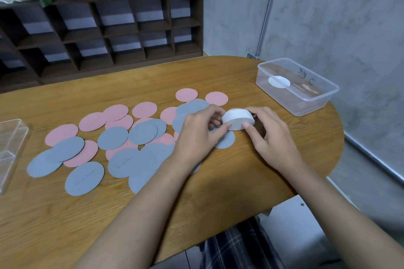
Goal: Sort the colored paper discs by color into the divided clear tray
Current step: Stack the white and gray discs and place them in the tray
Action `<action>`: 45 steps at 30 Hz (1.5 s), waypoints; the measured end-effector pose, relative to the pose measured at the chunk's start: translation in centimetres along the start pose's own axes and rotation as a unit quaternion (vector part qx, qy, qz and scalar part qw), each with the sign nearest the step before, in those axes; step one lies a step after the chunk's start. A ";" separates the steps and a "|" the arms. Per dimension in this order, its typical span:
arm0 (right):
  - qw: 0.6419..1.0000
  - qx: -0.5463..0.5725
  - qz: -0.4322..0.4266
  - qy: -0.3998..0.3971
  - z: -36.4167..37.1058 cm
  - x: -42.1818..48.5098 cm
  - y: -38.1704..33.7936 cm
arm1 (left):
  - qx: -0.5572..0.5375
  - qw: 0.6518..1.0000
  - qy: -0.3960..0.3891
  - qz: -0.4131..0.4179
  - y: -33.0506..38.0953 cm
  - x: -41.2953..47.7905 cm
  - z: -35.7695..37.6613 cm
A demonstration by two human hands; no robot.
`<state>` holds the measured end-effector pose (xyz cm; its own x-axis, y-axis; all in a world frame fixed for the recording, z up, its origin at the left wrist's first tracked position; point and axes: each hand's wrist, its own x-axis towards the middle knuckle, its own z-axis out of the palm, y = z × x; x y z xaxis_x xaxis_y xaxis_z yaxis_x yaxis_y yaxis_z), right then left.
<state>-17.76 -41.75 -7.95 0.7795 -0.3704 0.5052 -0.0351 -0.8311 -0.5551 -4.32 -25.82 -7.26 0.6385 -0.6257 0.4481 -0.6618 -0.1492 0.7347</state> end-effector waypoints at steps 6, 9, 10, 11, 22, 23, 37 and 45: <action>0.997 0.073 -0.003 -0.020 -0.8 -1.7 -3.2 | 0.013 0.998 0.007 0.061 1.1 -2.5 -3.2; 0.995 0.091 -0.019 -0.035 -0.4 -1.7 -5.3 | 0.018 0.998 0.004 0.064 1.0 -4.1 -6.0; 0.994 0.096 -0.025 -0.039 -0.1 -1.6 -6.1 | 0.027 0.997 0.005 0.066 1.0 -4.7 -7.2; 0.994 0.096 -0.032 -0.045 0.3 -1.4 -7.0 | 0.039 0.997 0.008 0.072 1.0 -5.3 -8.5; 0.963 0.168 -0.151 -0.148 9.5 1.3 -20.8 | 0.207 0.975 0.061 0.058 -0.6 -13.4 -25.8; 0.959 0.172 -0.160 -0.157 10.4 1.6 -22.1 | 0.215 0.973 0.068 0.053 -0.8 -14.1 -27.2; 0.921 0.195 -0.231 -0.246 21.8 5.4 -37.3 | 0.225 0.958 0.163 -0.066 -4.6 -21.1 -42.8; 0.919 0.193 -0.186 -0.288 29.6 8.8 -42.3 | 0.192 0.952 0.153 -0.181 -9.3 -21.1 -49.4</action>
<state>9.08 2.39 0.43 0.8981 0.2832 0.3364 0.4395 -0.6055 -0.6635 7.79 26.55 1.59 0.8976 -0.2363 0.3721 -0.4343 -0.6186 0.6548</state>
